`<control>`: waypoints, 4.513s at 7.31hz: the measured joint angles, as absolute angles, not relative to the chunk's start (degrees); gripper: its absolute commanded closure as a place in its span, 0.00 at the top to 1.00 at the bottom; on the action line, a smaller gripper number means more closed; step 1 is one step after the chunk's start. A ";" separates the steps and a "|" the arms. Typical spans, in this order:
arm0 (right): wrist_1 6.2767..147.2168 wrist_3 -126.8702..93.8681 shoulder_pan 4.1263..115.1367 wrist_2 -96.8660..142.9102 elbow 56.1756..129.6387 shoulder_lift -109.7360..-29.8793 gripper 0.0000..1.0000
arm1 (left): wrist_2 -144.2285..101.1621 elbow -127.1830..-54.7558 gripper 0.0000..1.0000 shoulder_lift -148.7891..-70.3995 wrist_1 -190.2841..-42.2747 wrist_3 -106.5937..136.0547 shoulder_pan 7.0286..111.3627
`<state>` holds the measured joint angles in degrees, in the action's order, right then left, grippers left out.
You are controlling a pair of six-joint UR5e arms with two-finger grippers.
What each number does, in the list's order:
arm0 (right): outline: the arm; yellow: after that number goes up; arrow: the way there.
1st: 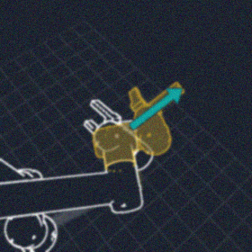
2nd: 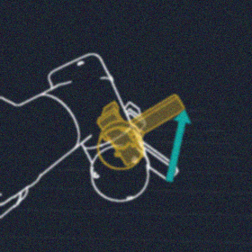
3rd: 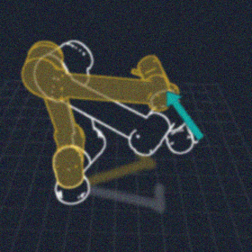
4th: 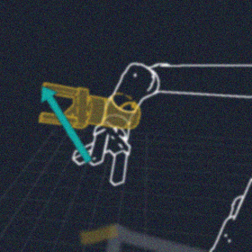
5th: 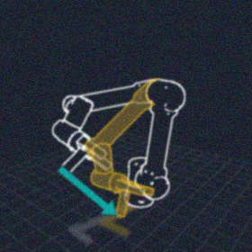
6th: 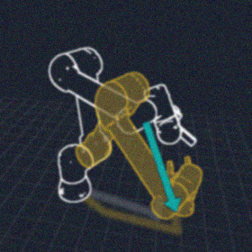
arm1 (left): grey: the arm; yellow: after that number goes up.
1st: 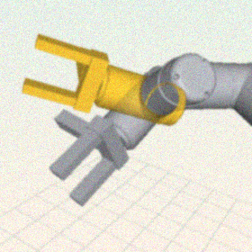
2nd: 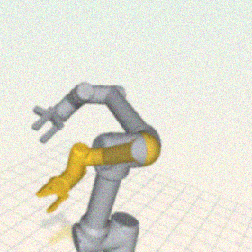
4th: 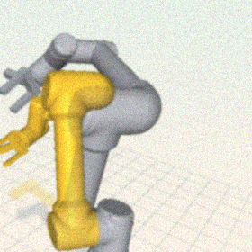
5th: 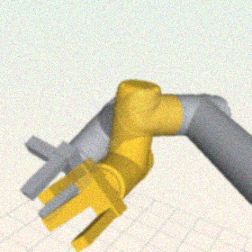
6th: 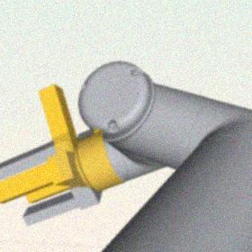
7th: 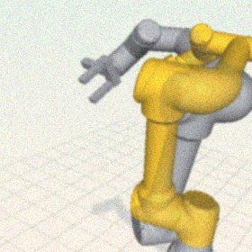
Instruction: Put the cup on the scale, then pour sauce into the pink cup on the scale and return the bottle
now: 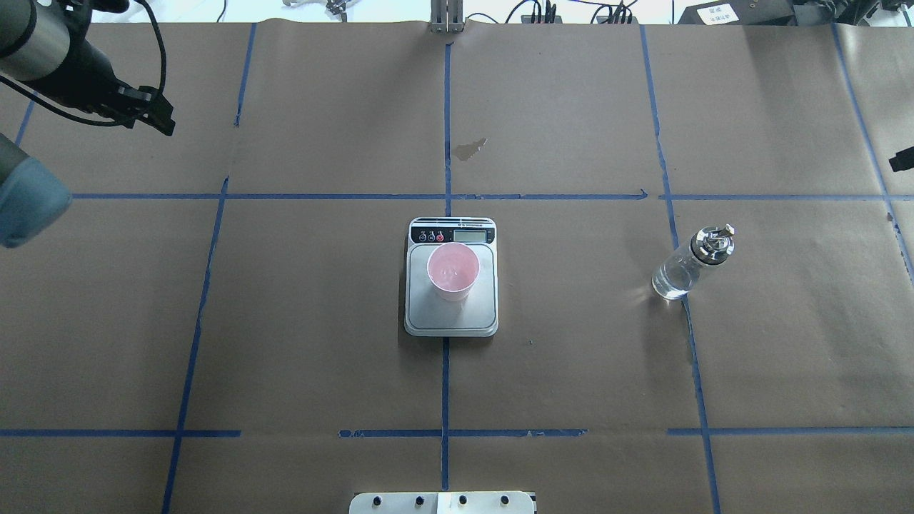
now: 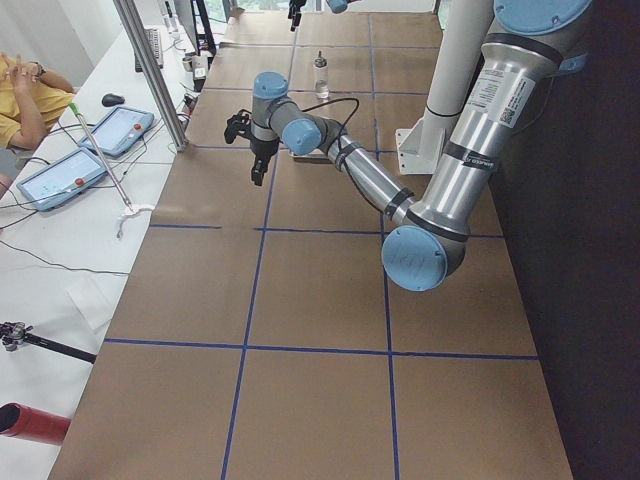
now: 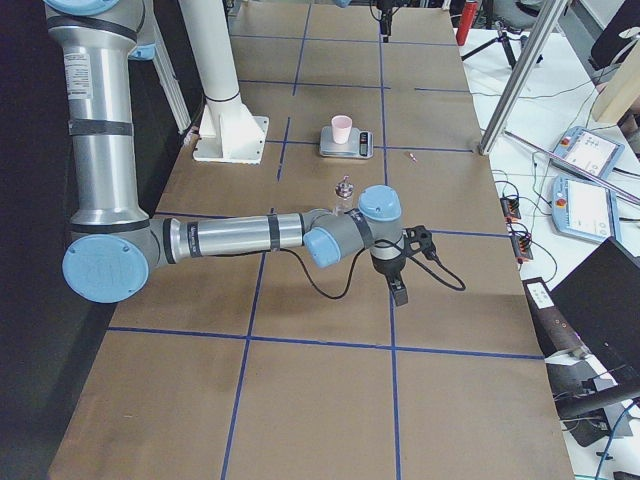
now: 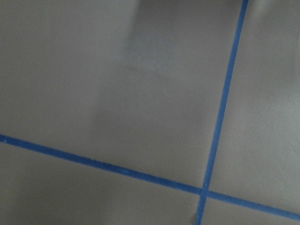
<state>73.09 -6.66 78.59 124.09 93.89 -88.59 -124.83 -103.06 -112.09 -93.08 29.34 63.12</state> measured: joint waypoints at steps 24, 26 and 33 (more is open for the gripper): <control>93.23 16.70 89.73 132.30 93.77 -94.45 1.00 | -131.42 -91.35 1.00 -96.36 -84.31 -9.83 90.12; 93.10 16.70 89.74 132.28 93.78 -94.71 1.00 | -131.53 -90.61 1.00 -96.61 -84.31 -6.39 90.17; 92.90 16.62 89.74 132.29 93.64 -94.22 1.00 | -134.65 -87.96 1.00 -95.51 -91.33 -3.36 90.06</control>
<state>92.90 16.62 89.74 132.29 93.64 -94.22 -134.65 -87.96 -95.51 -91.33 -3.36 90.06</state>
